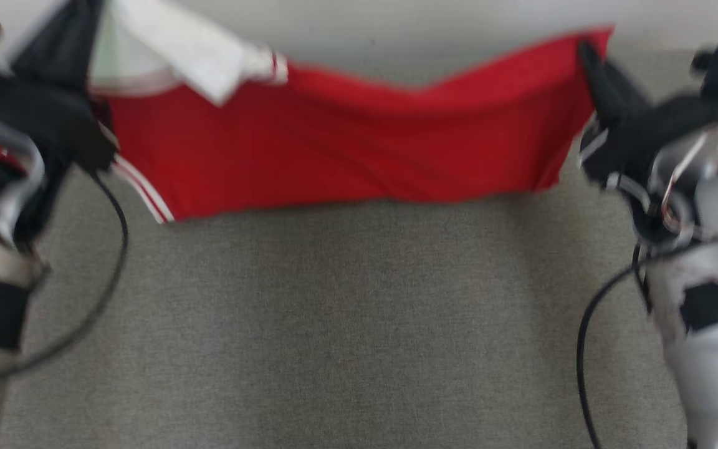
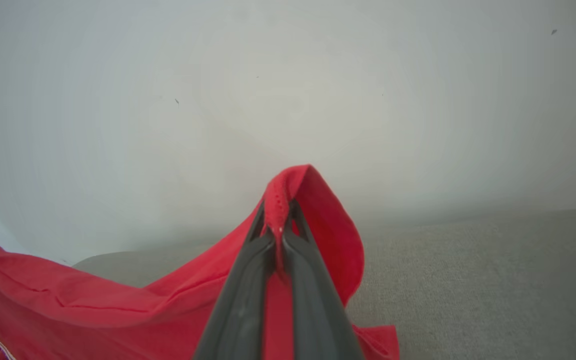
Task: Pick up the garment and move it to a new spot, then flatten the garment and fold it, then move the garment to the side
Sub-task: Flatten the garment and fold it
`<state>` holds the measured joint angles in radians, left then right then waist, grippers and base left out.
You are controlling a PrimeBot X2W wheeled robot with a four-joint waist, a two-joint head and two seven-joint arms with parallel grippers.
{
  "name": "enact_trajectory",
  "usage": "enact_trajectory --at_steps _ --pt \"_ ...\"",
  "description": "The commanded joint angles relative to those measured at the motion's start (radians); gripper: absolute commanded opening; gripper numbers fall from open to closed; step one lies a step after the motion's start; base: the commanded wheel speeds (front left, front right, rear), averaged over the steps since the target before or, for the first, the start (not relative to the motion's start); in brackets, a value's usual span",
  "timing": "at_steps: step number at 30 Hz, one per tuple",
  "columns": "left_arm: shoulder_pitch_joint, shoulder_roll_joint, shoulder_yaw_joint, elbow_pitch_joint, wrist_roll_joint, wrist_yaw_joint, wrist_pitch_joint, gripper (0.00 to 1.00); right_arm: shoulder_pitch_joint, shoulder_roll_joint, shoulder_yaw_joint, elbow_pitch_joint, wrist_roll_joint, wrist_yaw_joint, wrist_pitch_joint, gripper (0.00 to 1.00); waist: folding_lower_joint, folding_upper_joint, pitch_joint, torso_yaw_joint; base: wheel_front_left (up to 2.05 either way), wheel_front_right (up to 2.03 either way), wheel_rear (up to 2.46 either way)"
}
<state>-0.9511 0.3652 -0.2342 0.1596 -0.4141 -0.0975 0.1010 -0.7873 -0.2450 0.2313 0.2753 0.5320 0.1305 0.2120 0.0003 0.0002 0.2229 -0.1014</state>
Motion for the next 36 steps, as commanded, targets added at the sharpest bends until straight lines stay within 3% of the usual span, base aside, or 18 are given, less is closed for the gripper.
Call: enact_trajectory --at_steps 1,11,20,26,33,36 --pt "-0.085 0.015 -0.015 0.049 0.003 -0.01 0.017 0.0 -0.086 0.0 0.005 0.036 0.017 0.0 0.006 0.0 -0.0003 -0.0002 0.113 -0.006 0.0 0.0 0.0" --pt "-0.652 0.017 -0.093 0.384 -0.022 -0.03 0.047 0.0 -0.615 0.034 -0.067 0.385 0.117 0.0 0.034 0.0 -0.0003 -0.0002 0.27 -0.024 0.0 0.0 0.0" --pt "-1.102 -0.044 -0.17 0.682 -0.007 -0.031 -0.021 0.0 -1.013 0.043 -0.082 0.633 0.039 0.0 -0.066 0.0 -0.0003 -0.0002 0.374 -0.041 0.0 0.0 0.0" --pt "-1.226 -0.11 -0.219 0.797 0.001 -0.031 -0.151 0.0 -1.111 0.019 -0.041 0.69 0.026 0.0 -0.159 0.0 -0.0003 -0.0002 0.407 -0.012 0.0 0.0 0.0" --pt "-1.287 -0.13 -0.266 0.892 -0.007 -0.031 -0.255 0.0 -1.131 0.002 0.021 0.72 0.063 0.0 -0.23 0.0 -0.0003 -0.0002 0.417 -0.007 0.0 0.0 0.0" --pt "-1.241 -0.133 -0.28 0.922 -0.049 -0.031 -0.298 0.0 -1.076 0.0 0.077 0.716 0.099 0.0 -0.257 0.0 -0.0003 -0.0002 0.393 -0.002 0.0 0.0 0.0"
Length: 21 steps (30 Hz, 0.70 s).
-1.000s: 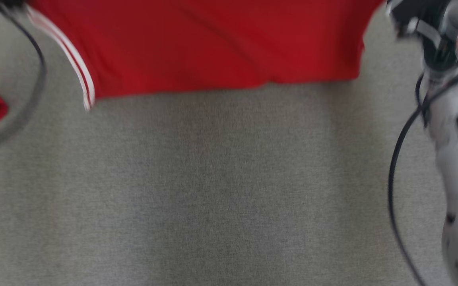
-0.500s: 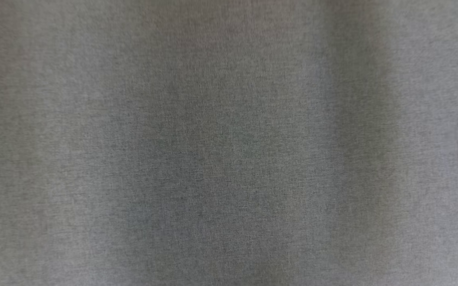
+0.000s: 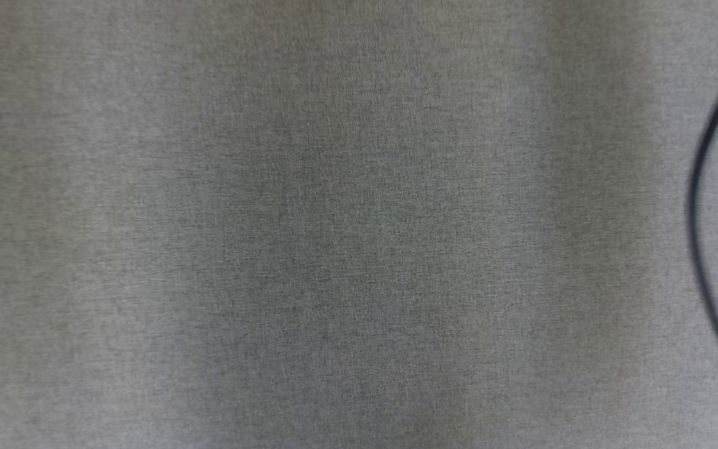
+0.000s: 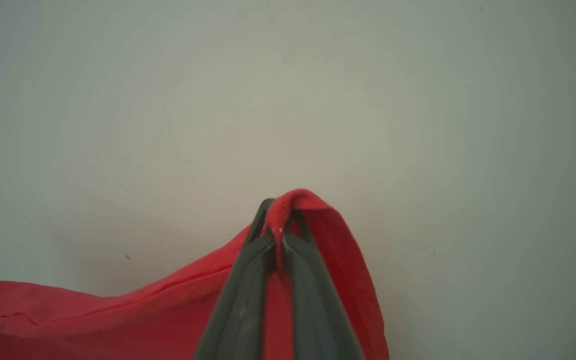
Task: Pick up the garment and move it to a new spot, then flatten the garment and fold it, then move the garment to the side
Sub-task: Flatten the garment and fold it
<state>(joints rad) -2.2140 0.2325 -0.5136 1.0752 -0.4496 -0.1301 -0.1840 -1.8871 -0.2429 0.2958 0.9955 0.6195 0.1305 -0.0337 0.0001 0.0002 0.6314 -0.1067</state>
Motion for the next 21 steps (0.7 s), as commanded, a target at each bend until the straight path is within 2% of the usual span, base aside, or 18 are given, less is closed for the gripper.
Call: enact_trajectory --at_steps 1,4,8,13,16,21 --pt "0.038 -0.002 0.003 0.011 -0.029 0.002 -0.022 0.0 0.04 -0.008 0.028 -0.012 0.025 0.0 -0.016 0.0 -0.0001 -0.0002 -0.025 0.006 0.0 0.0 0.0" --pt "0.098 -0.005 -0.017 -0.024 -0.052 0.002 -0.058 0.0 0.112 -0.03 0.085 -0.046 0.063 0.0 -0.025 0.0 -0.0001 -0.0002 -0.058 0.015 0.0 0.0 0.0" --pt "0.242 0.02 -0.03 -0.085 -0.107 0.002 -0.076 0.0 0.245 -0.058 0.151 -0.115 0.147 0.0 -0.036 0.0 -0.0001 -0.0002 -0.113 0.02 0.0 0.0 0.0" --pt "0.412 0.046 0.027 -0.194 -0.172 0.002 -0.083 0.0 0.412 -0.096 0.224 -0.206 0.221 0.0 -0.047 0.0 -0.0001 -0.0002 -0.171 0.019 0.0 0.0 0.0" --pt "0.572 0.065 0.072 -0.32 -0.196 0.022 -0.082 0.0 0.537 -0.138 0.268 -0.278 0.264 0.0 -0.051 0.0 -0.0001 -0.0002 -0.213 0.02 0.0 0.0 0.0" --pt "0.896 0.095 0.148 -0.61 -0.241 0.115 -0.082 0.0 0.758 -0.199 0.313 -0.401 0.323 0.0 -0.063 0.0 -0.0001 -0.0002 -0.283 0.032 0.0 0.0 0.0"
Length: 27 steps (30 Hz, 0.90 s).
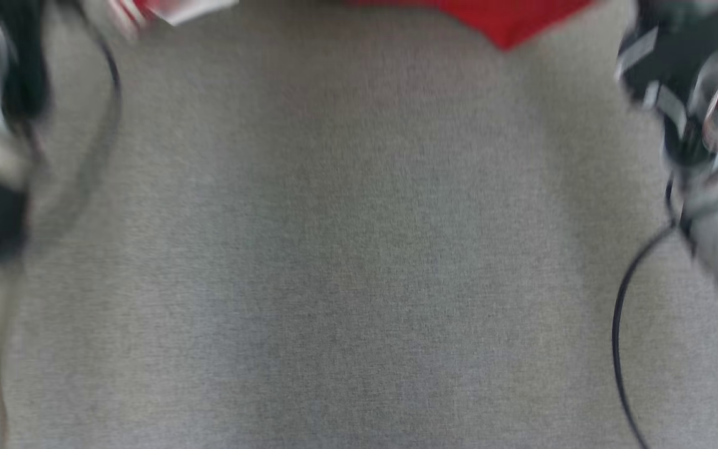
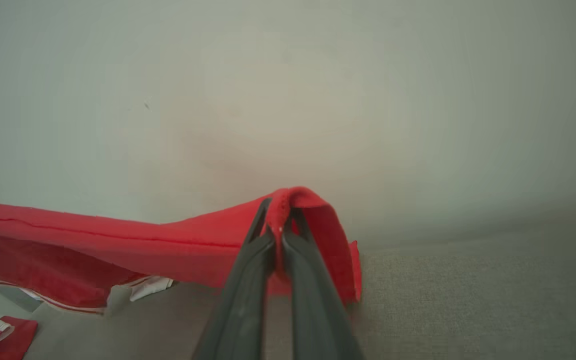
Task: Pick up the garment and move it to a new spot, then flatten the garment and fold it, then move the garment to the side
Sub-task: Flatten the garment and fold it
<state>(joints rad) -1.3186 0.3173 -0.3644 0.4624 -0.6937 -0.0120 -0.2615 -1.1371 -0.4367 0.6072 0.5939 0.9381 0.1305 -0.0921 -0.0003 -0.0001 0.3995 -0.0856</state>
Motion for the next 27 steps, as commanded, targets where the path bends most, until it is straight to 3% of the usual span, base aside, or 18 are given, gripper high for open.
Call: enact_trajectory --at_steps 1,8,11,19,27 --pt "0.077 0.015 0.002 -0.055 -0.004 0.021 -0.001 0.0 0.052 -0.017 0.008 -0.022 0.013 0.0 -0.007 0.0 0.0003 0.0001 -0.066 0.013 0.0 0.0 0.0" --pt "0.538 0.072 0.04 -0.461 -0.05 0.197 0.037 0.0 0.336 -0.062 0.026 -0.166 0.022 0.0 -0.031 0.0 0.0003 0.0001 -0.145 0.023 0.0 0.0 0.0" --pt "0.706 0.089 0.039 -0.577 -0.058 0.241 0.047 0.0 0.455 -0.071 0.019 -0.216 0.021 0.0 -0.035 0.0 0.0003 0.0001 -0.171 0.031 0.0 0.0 0.0" --pt "1.05 0.061 0.014 -0.67 -0.095 0.302 0.025 0.0 0.728 -0.09 -0.027 -0.303 -0.042 0.0 -0.038 0.0 0.0003 0.0001 -0.223 0.052 0.0 0.0 0.0" --pt "1.272 -0.011 0.01 -0.637 -0.095 0.302 0.001 0.0 0.94 -0.066 -0.114 -0.346 -0.114 0.0 -0.014 0.0 0.0003 0.0001 -0.272 0.067 0.0 0.0 0.0"
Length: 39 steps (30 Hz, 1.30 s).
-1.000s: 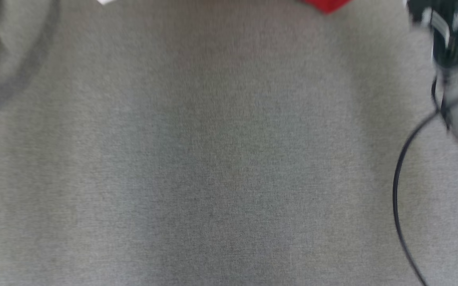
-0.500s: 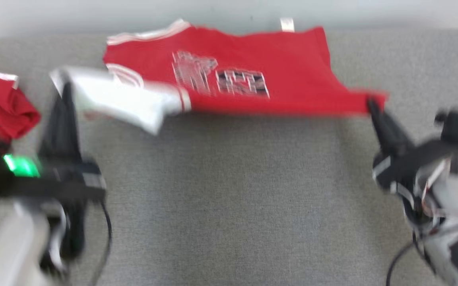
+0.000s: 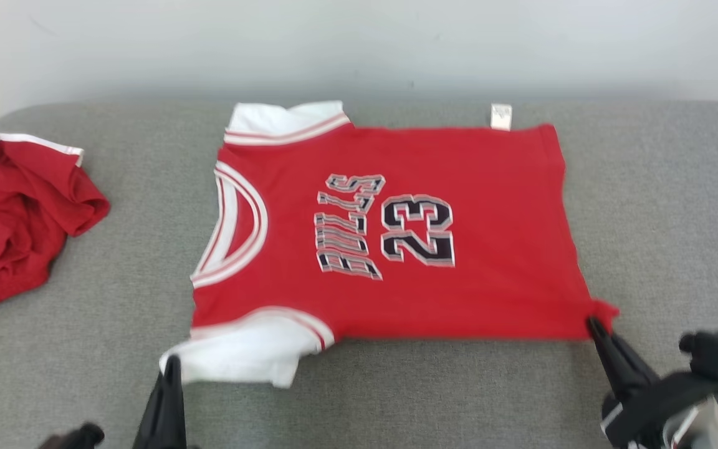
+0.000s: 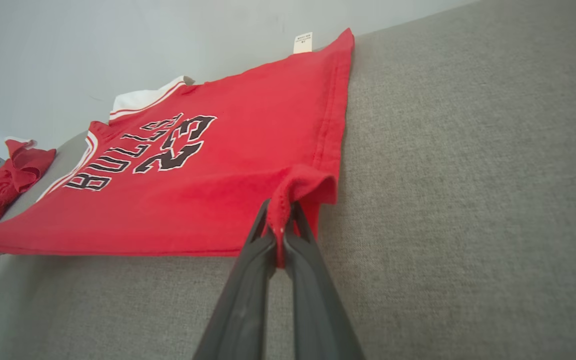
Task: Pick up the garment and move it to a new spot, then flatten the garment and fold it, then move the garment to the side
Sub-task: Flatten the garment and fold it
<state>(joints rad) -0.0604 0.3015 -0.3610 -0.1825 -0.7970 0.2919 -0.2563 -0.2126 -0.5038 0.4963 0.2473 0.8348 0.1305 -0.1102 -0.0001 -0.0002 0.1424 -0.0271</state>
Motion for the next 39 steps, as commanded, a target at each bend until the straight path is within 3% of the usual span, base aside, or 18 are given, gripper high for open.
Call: enact_trajectory --at_steps 1,7,13,23,29,39 --pt "0.035 -0.01 0.011 0.015 0.007 -0.006 -0.007 0.0 0.039 0.004 -0.015 -0.002 -0.024 0.0 0.01 0.0 0.0001 0.0002 -0.021 0.011 0.0 0.0 0.0" --pt "0.146 -0.078 0.03 0.046 0.002 -0.036 -0.009 0.0 0.169 0.028 -0.095 -0.028 -0.1 0.0 0.05 0.0 0.0001 0.0002 -0.044 0.025 0.0 0.0 0.0" --pt "0.212 -0.11 0.038 0.06 0.041 -0.054 -0.01 0.0 0.248 0.063 -0.156 -0.068 -0.148 0.0 0.092 0.0 0.0001 0.0002 -0.054 0.031 0.0 0.0 0.0" --pt "0.19 -0.148 0.085 0.079 0.085 -0.106 -0.01 0.0 0.31 0.124 -0.238 -0.154 -0.213 0.0 0.16 0.0 0.0001 0.0002 -0.052 0.03 0.0 0.0 0.0" --pt "0.086 -0.118 0.104 0.059 0.108 -0.141 0.001 0.0 0.272 0.138 -0.255 -0.192 -0.215 0.0 0.191 0.0 0.0001 0.0002 -0.038 0.01 0.0 0.0 0.0" --pt "-0.205 -0.029 0.122 0.143 0.111 -0.184 0.134 0.0 0.099 0.171 -0.24 -0.183 -0.233 0.0 0.251 0.0 0.0001 0.0002 0.043 -0.061 0.0 0.0 0.0"
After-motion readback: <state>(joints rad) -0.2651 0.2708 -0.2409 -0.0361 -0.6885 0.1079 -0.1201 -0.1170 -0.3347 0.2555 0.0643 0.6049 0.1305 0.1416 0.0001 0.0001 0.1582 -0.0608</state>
